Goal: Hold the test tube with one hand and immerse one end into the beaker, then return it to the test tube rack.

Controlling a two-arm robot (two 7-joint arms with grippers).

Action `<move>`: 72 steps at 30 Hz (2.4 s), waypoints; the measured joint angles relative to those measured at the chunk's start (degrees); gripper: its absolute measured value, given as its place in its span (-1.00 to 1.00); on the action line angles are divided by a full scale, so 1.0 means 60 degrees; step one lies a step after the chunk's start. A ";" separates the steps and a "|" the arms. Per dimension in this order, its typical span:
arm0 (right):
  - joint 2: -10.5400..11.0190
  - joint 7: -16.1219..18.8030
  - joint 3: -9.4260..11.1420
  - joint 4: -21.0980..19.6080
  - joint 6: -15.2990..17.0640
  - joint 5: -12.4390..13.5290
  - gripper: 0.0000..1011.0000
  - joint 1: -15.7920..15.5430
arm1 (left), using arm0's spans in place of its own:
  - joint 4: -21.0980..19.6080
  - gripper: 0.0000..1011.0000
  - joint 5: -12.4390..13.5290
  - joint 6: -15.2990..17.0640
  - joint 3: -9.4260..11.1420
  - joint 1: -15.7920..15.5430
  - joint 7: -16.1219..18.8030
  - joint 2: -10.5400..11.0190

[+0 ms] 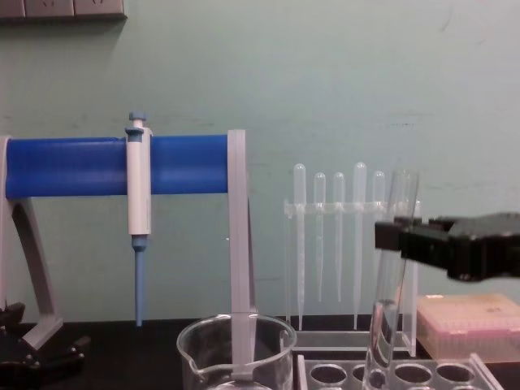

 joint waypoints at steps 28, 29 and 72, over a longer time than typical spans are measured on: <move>0.1783 0.1641 -0.0021 0.0196 0.1674 0.1718 -0.56 0.1983 | 0.0000 0.98 0.0000 0.0000 0.0000 0.0000 0.0000 0.0000; 0.1797 0.1648 -0.0034 0.0202 0.1683 0.1738 -0.56 0.2004 | 0.0000 0.98 0.0000 0.0000 0.0000 0.0000 0.0000 0.0000; 0.1963 0.1656 -0.0182 0.0200 0.1731 0.2000 -0.56 0.2198 | 0.0000 0.98 0.0000 0.0000 0.0001 0.0000 0.0000 0.0000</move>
